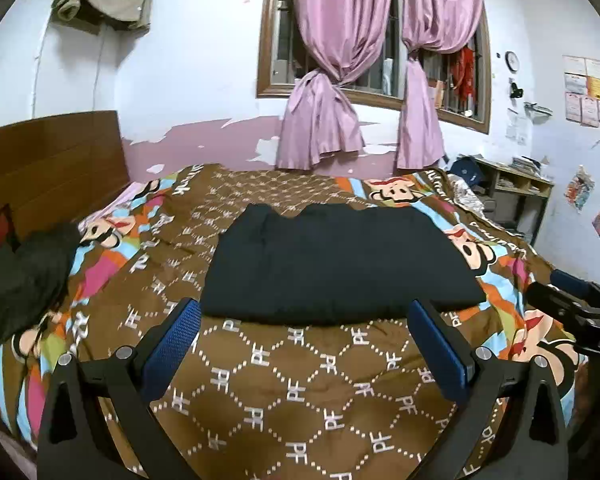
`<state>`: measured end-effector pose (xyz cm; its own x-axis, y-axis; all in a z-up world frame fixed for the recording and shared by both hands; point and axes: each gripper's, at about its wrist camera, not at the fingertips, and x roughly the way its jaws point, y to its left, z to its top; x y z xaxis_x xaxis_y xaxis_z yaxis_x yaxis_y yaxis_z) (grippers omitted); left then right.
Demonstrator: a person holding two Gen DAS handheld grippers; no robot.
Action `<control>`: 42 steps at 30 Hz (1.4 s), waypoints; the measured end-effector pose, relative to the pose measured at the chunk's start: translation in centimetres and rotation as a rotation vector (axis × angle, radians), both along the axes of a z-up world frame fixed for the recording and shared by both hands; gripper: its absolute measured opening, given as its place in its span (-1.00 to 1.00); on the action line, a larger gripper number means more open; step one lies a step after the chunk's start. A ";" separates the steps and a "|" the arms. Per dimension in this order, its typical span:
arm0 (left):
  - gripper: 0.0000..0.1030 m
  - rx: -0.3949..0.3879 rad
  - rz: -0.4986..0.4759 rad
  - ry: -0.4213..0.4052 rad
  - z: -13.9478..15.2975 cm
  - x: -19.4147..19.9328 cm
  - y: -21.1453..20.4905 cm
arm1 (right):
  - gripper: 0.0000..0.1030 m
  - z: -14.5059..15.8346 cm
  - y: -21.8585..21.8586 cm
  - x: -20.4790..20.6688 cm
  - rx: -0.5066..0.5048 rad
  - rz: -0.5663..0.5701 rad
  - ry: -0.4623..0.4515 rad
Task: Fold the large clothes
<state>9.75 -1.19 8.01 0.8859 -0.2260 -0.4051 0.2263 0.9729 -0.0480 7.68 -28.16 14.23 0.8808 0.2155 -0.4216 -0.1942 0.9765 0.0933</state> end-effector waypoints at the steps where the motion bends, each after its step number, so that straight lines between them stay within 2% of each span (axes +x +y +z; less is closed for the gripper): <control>1: 0.96 -0.010 0.006 0.001 -0.4 -0.4 0.1 | 1.00 -0.2 0.3 -0.4 -0.018 0.003 -0.007; 12: 0.96 -0.075 0.035 -0.005 -2.8 -3.5 0.2 | 1.00 -2.0 -0.2 -1.8 -0.029 -0.032 -0.003; 18: 0.96 0.012 0.046 -0.010 -3.5 -3.5 -0.7 | 1.00 -2.8 -0.8 -1.3 -0.013 -0.057 0.039; 28: 0.96 0.000 0.063 0.030 -5.1 -3.0 -0.2 | 1.00 -3.8 -0.3 -0.8 -0.026 -0.022 0.086; 42: 0.96 -0.006 0.073 0.050 -5.5 -2.7 0.2 | 1.00 -3.8 -0.8 -0.6 -0.002 -0.026 0.101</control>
